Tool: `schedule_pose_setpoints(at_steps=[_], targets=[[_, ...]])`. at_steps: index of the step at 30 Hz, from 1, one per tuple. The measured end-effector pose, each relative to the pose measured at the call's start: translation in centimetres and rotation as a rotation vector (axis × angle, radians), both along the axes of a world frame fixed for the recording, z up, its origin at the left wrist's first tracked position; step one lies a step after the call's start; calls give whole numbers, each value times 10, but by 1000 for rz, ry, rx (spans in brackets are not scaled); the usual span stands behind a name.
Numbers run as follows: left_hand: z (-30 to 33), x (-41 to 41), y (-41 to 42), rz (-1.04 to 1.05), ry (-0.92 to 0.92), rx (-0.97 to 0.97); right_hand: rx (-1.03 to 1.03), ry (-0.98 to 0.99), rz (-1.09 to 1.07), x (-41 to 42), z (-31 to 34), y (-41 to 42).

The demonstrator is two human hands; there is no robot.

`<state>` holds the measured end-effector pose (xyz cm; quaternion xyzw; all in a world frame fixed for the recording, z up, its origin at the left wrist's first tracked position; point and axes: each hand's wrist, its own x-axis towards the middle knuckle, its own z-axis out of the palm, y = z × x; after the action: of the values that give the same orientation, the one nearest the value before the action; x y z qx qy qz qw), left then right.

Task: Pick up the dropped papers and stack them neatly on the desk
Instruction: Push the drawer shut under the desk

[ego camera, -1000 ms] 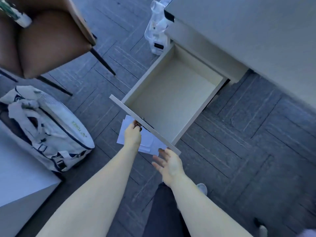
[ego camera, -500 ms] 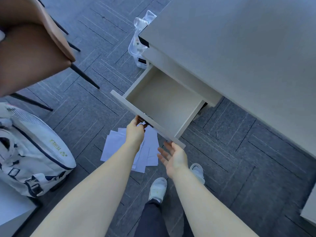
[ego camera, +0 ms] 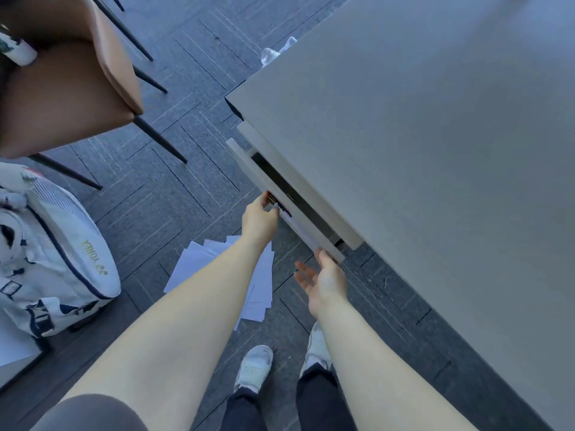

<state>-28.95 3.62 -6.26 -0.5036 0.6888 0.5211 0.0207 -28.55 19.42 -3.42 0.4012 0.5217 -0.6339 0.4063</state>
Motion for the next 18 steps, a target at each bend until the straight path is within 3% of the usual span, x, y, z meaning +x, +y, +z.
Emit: schedule_pose_setpoints(at_steps=[5,18], targets=[[-4,-24,4,-123,-32,-152,24,36,-7,-26,-3,7],[-14,-39,4,-136,-126,-460,71,190,111,-31,-11,16]])
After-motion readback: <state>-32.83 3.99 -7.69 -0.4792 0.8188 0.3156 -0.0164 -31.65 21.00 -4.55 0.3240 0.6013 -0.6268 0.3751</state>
